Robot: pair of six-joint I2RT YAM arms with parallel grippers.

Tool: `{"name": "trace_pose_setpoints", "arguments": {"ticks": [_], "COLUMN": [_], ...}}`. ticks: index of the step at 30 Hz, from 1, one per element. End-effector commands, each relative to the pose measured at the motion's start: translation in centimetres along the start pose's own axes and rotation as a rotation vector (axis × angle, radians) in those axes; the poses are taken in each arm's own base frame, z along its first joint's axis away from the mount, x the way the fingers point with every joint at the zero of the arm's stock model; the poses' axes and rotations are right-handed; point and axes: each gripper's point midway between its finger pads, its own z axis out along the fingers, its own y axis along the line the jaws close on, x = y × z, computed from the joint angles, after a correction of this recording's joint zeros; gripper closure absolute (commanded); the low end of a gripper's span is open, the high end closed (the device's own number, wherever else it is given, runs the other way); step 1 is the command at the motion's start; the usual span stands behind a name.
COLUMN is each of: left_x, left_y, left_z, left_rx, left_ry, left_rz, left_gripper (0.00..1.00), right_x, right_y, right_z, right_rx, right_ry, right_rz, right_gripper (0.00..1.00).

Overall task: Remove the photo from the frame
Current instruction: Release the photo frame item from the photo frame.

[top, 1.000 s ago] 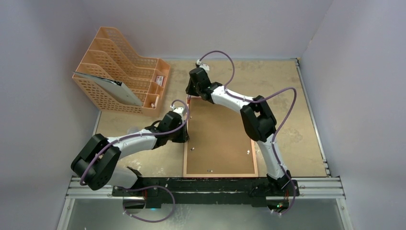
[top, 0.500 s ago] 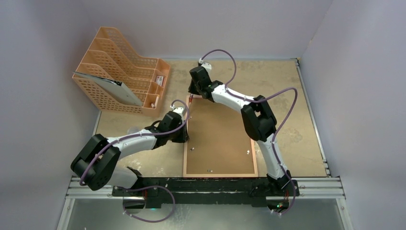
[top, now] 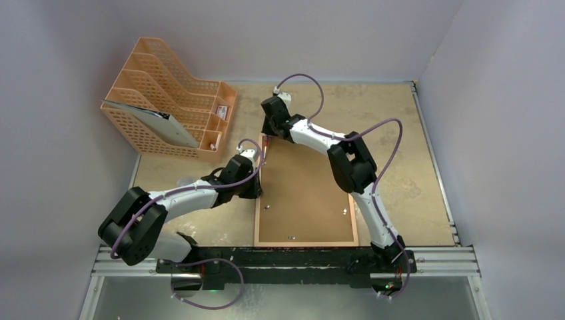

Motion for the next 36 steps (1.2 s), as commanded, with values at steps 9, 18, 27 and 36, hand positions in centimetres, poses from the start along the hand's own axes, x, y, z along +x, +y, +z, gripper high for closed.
{"name": "trace_pose_setpoints", "arguments": {"ticks": [9, 18, 27, 36], "left_x": [2.0, 1.8, 1.9, 1.8], "left_y": [1.2, 1.1, 1.2, 1.3], "left_z": [-0.6, -0.6, -0.7, -0.9], "left_rx": [-0.043, -0.04, -0.044, -0.047], "left_ry": [0.08, 0.077, 0.078, 0.073], "left_rz": [0.029, 0.029, 0.031, 0.033], "left_gripper": [0.98, 0.98, 0.98, 0.98], "right_x": [-0.7, 1.4, 2.2, 0.4], "right_y": [1.3, 1.1, 2.0, 2.7], "right_z": [-0.8, -0.8, -1.1, -1.8], "right_rx": [-0.077, -0.074, -0.093, -0.066], "right_ry": [-0.015, 0.027, 0.052, 0.042], "right_rz": [-0.106, -0.154, -0.12, -0.086], "right_gripper": [1.0, 1.0, 1.0, 1.0]}}
